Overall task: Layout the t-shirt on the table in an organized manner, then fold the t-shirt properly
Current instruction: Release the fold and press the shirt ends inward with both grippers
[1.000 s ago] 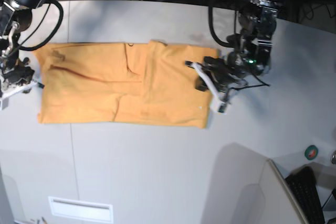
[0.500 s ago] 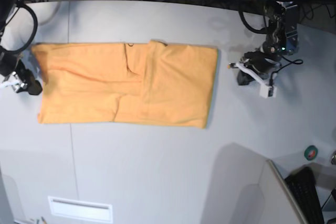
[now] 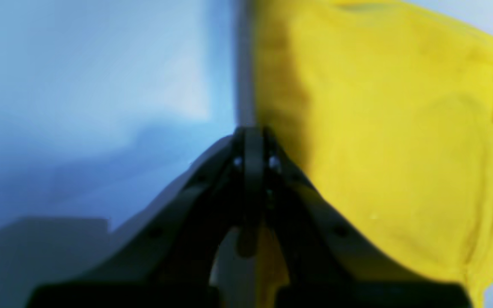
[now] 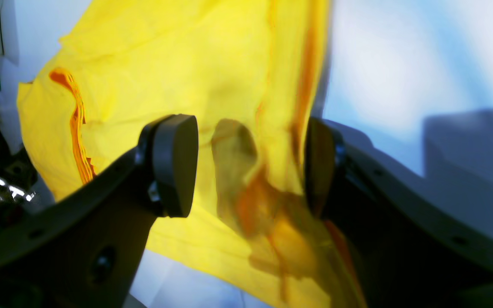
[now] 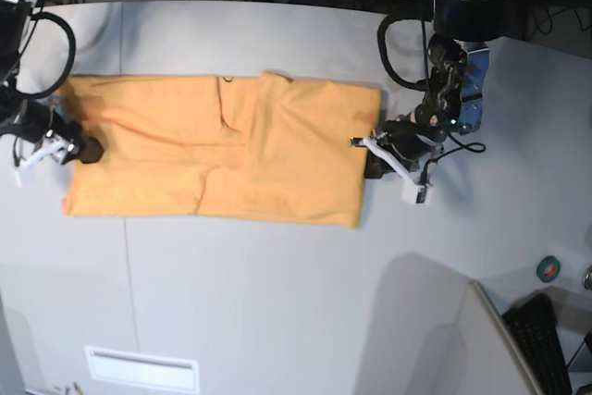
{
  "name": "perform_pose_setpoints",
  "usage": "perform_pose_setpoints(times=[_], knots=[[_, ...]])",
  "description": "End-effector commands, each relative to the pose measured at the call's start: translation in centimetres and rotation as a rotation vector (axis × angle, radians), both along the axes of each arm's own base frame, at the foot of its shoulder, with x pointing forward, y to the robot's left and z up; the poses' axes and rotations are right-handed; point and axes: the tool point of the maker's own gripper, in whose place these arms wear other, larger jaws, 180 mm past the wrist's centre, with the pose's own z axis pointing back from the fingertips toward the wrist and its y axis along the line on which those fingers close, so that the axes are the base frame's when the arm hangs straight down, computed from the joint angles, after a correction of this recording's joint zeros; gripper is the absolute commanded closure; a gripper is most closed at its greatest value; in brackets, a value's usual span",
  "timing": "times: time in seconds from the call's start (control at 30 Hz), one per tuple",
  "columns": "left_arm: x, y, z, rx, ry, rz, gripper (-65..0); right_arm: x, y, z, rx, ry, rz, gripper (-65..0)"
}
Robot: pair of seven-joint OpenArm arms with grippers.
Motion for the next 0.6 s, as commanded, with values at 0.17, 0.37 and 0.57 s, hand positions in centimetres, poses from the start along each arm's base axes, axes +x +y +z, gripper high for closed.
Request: perform_pose_setpoints(times=[0.17, 0.37, 0.57], knots=[[2.3, -2.5, 0.5, 0.035, -0.028, -0.046, 0.0, -0.6, 1.3, -0.6, -0.027, 0.041, 0.096, -36.5], [2.8, -2.6, 0.8, 0.044, -0.04, -0.045, 0.0, -0.4, 0.3, -0.3, -0.031, 0.032, 0.066, -36.2], [2.8, -2.3, 0.8, 0.049, -0.038, -0.042, 0.0, -0.6, -1.1, 0.0, -0.056, 0.039, 0.065, -36.2]])
